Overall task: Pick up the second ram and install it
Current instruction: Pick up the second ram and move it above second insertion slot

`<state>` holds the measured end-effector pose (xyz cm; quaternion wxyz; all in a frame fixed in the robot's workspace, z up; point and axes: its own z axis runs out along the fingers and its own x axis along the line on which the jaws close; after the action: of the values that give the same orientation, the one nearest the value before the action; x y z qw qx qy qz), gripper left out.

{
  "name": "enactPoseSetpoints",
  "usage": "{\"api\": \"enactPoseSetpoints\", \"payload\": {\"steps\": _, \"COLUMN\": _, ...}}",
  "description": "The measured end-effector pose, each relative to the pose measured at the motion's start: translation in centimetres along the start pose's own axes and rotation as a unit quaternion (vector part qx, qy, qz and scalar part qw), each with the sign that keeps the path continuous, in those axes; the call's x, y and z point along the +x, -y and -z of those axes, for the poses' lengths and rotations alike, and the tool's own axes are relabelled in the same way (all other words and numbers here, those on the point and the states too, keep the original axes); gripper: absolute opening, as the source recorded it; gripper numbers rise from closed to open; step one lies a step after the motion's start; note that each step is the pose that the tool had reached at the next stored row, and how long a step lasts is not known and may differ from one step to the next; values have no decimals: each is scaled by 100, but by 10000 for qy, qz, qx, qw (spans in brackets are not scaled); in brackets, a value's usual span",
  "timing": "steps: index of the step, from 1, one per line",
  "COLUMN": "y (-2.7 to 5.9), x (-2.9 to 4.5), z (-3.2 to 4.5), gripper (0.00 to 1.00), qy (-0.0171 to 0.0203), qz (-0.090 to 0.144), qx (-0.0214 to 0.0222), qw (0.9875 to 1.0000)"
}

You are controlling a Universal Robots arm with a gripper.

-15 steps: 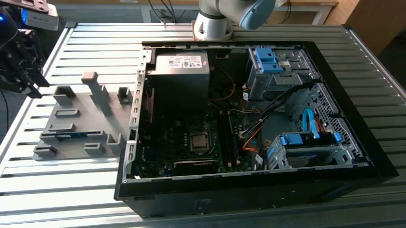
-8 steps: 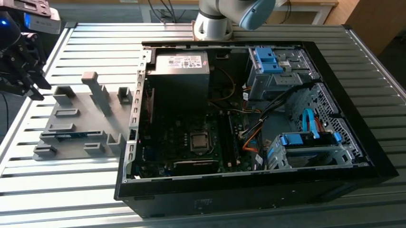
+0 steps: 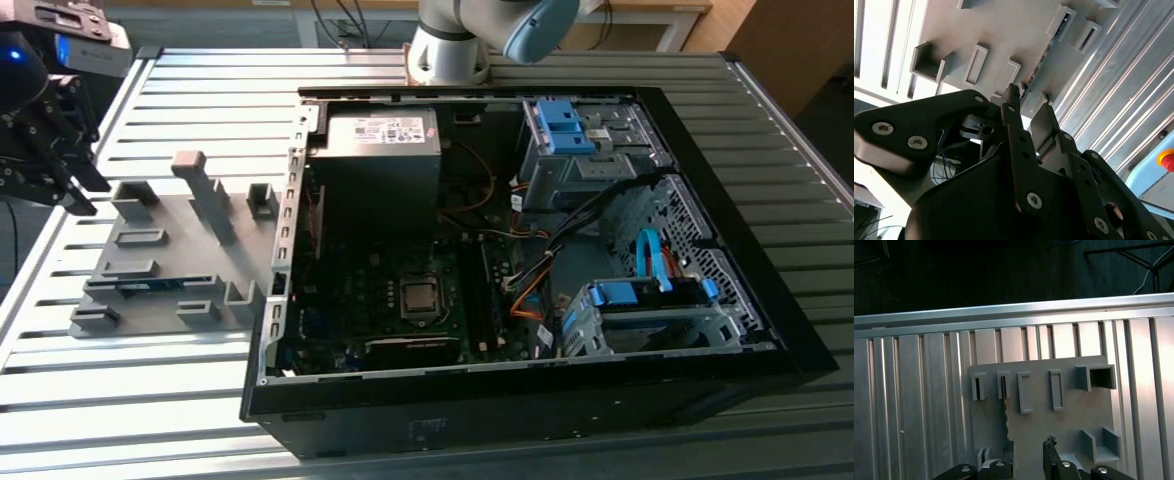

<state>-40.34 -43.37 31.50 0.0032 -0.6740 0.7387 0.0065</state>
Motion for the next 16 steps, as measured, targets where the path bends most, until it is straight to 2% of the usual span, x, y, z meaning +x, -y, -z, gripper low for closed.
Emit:
{"api": "enactPoseSetpoints", "payload": {"steps": 7, "y": 0, "x": 1, "z": -39, "gripper": 37, "qy": -3, "qz": 25, "qx": 0, "qw": 10000}}
{"api": "enactPoseSetpoints", "payload": {"steps": 16, "y": 1, "x": 14, "z": -130, "gripper": 37, "qy": -5, "qz": 31, "qx": 0, "qw": 10000}}
